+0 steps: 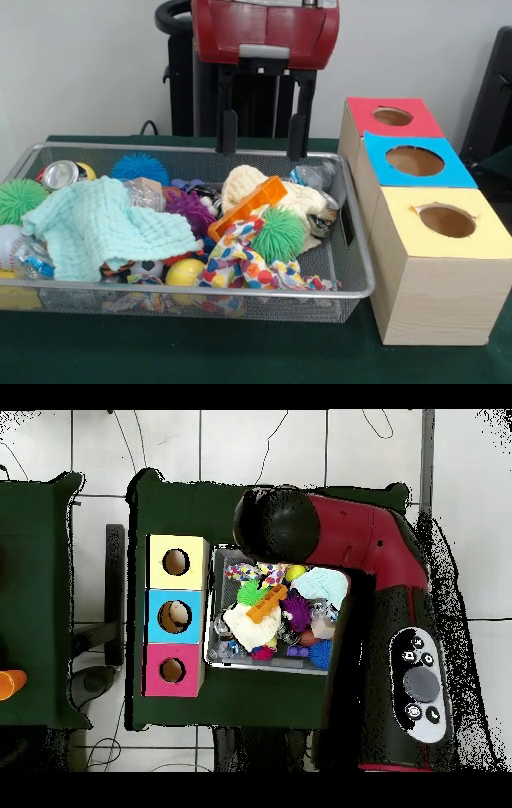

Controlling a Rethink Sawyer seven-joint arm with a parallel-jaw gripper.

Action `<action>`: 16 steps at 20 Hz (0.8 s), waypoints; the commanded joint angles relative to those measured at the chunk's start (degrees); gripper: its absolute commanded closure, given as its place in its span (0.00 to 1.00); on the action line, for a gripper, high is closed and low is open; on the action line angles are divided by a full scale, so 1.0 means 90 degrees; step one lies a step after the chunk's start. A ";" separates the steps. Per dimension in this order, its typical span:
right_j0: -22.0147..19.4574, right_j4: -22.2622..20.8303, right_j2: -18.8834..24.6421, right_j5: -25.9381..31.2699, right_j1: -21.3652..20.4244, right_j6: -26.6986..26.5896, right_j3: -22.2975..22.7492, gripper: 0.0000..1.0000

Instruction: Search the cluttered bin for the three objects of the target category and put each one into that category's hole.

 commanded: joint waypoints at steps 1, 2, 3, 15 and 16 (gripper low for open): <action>0.0125 -0.0064 -0.0103 0.2272 0.0389 0.0582 -0.0835 0.00; 0.0130 -0.0092 -0.0116 0.2331 0.0444 0.0566 -0.0939 0.00; 0.0145 -0.0119 -0.0135 0.2377 0.0480 0.0558 -0.1024 0.00; 0.0098 -0.0196 -0.0056 0.2685 0.1073 0.0648 -0.1740 0.00; 0.0084 -0.0186 -0.0048 0.2666 0.1126 0.0646 -0.1769 0.00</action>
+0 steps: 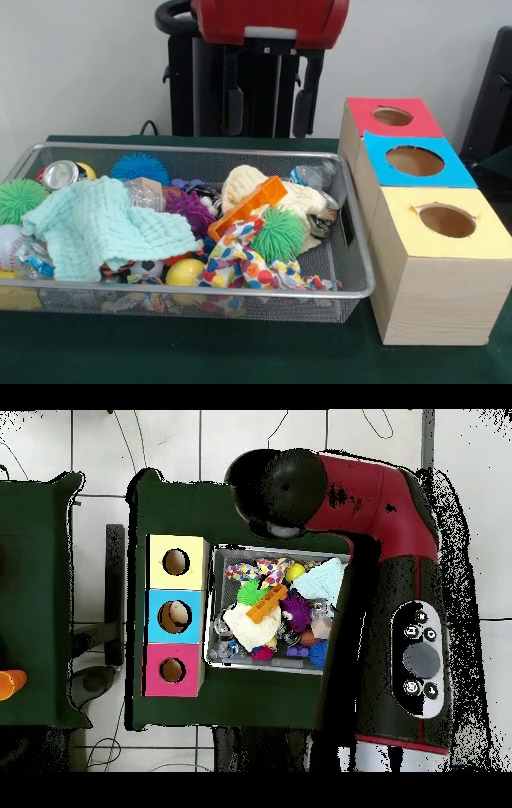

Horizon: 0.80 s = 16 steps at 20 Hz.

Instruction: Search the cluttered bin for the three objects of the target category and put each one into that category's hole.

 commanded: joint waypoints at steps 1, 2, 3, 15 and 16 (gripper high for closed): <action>-0.0076 -0.0186 0.0032 0.0484 0.0700 0.0658 -0.0401 0.00; -0.0080 -0.0205 0.0020 0.0480 0.0777 0.0654 -0.0443 0.00; -0.0069 -0.0249 -0.0013 0.0519 0.0850 0.0628 -0.0474 0.00; -0.0005 -0.0472 -0.0120 0.0727 0.1739 0.0364 -0.1047 0.00; -0.0004 -0.0455 -0.0128 0.0755 0.1763 0.0369 -0.1046 0.00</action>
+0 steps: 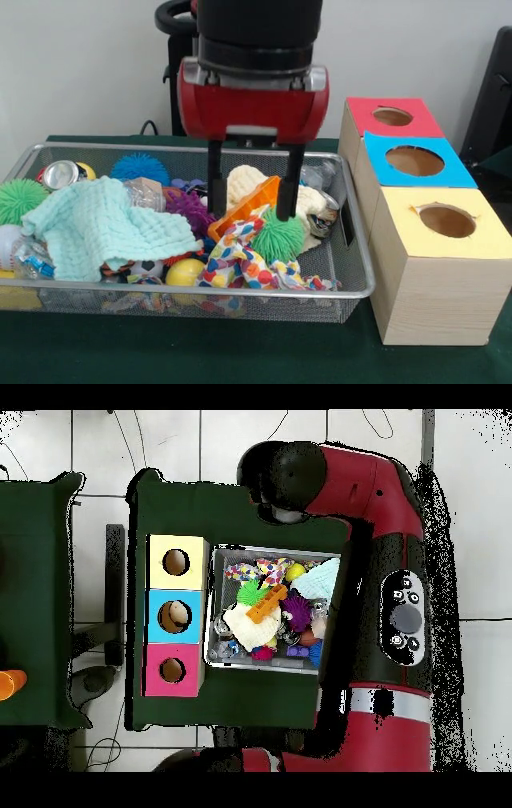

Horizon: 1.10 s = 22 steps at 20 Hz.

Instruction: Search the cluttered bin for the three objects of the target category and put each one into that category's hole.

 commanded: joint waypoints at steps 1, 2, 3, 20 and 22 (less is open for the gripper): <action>-0.0010 -0.0397 -0.0117 0.0785 0.0720 0.0369 -0.0091 0.00; -0.0005 -0.0385 -0.0129 0.0860 0.0756 0.0373 -0.0113 0.00; 0.0001 -0.0386 -0.0154 0.0930 0.0788 0.0364 -0.0121 0.00; 0.0182 -0.0296 -0.0511 0.1218 0.0994 0.0565 0.0152 0.00; 0.0209 -0.0264 -0.0546 0.1143 0.0939 0.0642 0.0334 0.00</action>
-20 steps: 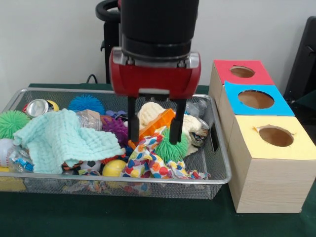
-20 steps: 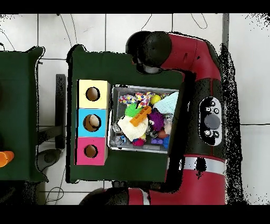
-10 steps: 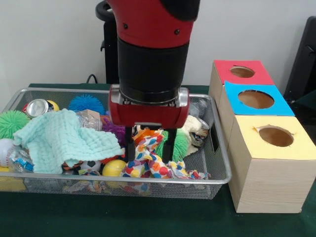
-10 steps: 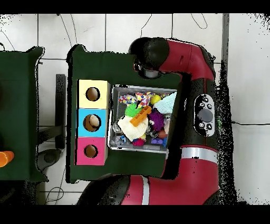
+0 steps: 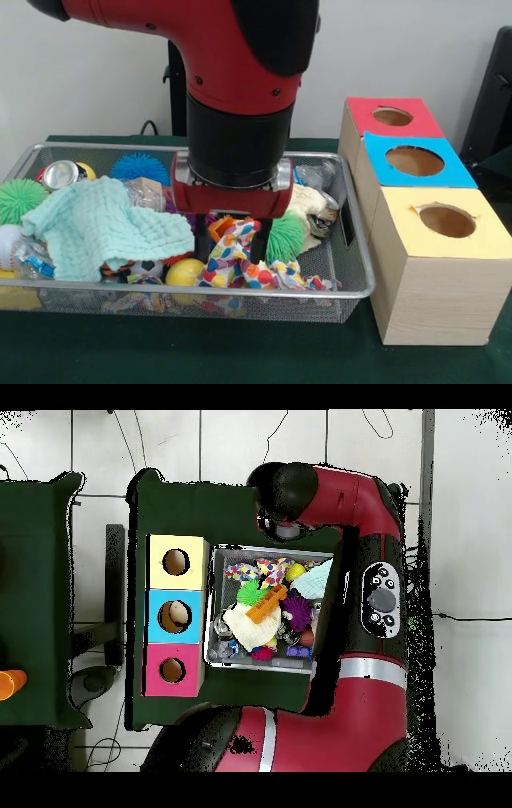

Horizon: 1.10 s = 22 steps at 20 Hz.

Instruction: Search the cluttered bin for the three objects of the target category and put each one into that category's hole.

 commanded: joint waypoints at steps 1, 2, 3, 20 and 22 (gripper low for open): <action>0.0094 -0.0174 -0.0112 0.0453 -0.0062 0.0669 0.0791 0.00; 0.0104 -0.0149 -0.0125 0.0407 -0.0087 0.0695 0.0890 0.00; 0.0103 -0.0124 -0.0131 0.0370 -0.0102 0.0721 0.0973 0.00; -0.0040 0.0281 0.0198 -0.0539 0.0175 0.0814 0.1562 0.00; -0.0050 0.0314 0.0228 -0.0652 0.0215 0.0813 0.1599 0.00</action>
